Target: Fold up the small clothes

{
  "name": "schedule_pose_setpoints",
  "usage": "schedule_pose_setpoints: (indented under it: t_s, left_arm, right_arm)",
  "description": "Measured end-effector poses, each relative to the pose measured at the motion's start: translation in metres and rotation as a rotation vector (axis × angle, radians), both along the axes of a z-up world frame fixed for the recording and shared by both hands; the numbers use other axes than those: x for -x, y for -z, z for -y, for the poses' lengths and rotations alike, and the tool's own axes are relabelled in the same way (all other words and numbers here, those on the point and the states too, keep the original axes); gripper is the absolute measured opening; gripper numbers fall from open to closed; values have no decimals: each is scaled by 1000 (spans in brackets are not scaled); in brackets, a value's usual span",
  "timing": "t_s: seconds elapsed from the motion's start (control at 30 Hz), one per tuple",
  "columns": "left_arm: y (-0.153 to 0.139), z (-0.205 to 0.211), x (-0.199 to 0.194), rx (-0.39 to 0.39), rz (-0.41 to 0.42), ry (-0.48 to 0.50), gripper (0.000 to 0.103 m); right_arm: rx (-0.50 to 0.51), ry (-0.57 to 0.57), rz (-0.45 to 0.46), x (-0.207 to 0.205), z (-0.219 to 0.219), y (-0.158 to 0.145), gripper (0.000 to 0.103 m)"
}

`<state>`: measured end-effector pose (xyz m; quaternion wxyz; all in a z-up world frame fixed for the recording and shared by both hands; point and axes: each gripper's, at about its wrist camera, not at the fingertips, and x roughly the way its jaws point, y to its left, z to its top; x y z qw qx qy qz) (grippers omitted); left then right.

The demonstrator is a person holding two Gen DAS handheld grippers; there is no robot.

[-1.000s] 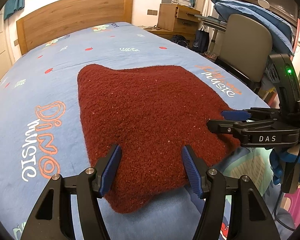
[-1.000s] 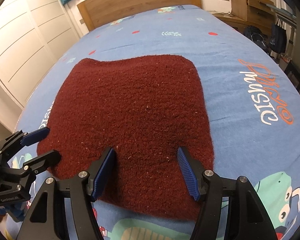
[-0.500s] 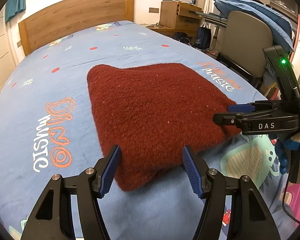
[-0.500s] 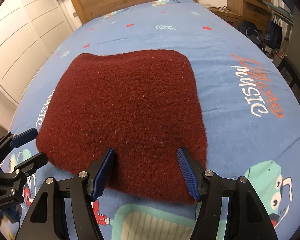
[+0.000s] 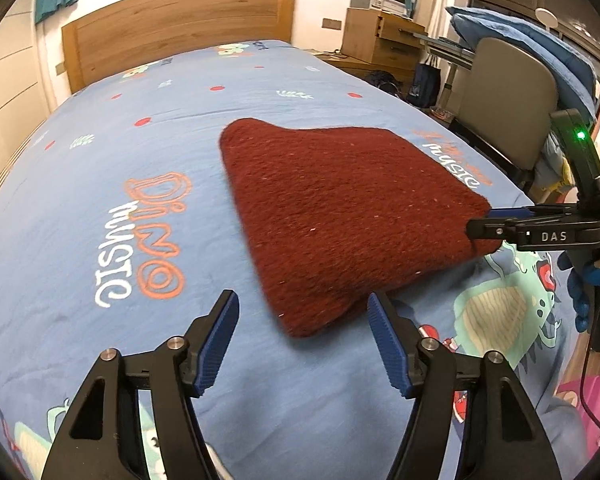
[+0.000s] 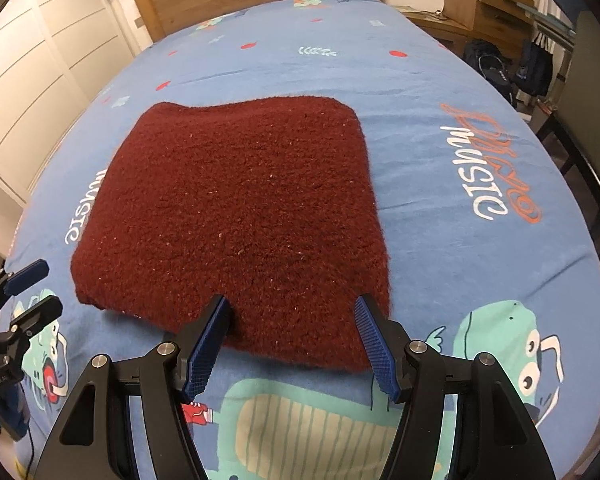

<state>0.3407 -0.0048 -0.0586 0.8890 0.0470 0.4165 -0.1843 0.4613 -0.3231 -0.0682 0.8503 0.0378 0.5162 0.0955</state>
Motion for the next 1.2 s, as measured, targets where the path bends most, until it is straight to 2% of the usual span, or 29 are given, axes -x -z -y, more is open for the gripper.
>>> schedule_pose_setpoints:
  t_s: [0.17, 0.3, 0.4, 0.47, 0.5, 0.53, 0.6, 0.83, 0.97, 1.03, 1.2]
  left_arm:
    - [-4, -14, 2, 20, -3, -32, 69]
    - [-6, -23, 3, 43, -9, -51, 78]
    - [-8, -33, -2, 91, -29, -78, 83]
    - [-10, -41, -8, 155, -56, -101, 84]
    - [-11, -45, -12, 194, -74, -110, 85]
    - [-12, -49, -19, 239, -96, -117, 86]
    - [-13, -52, -30, 307, -132, -117, 89]
    - [7, -40, -80, 379, -228, -115, 90]
    - [29, -38, -106, 436, -293, -134, 90]
    - [43, -41, -118, 515, -339, -134, 90]
    - [64, -49, -138, 677, -428, -115, 91]
  right_arm:
    - [19, 9, 21, 2, -1, -15, 67]
    - [37, 28, 36, 1, 6, -25, 67]
    - [30, 49, 43, -1, 15, -30, 67]
    - [4, 72, 40, -5, 23, -30, 69]
    - [-22, 88, 33, -7, 28, -29, 77]
    - [-41, 97, 28, -9, 30, -28, 80]
    - [-103, 107, 5, -16, 36, -22, 80]
    - [-339, 130, -114, -41, 50, 20, 82]
    - [-425, 110, -163, -55, 50, 43, 84]
    - [-456, 107, -172, -61, 51, 51, 88]
    - [-609, 79, -223, -73, 52, 73, 88]
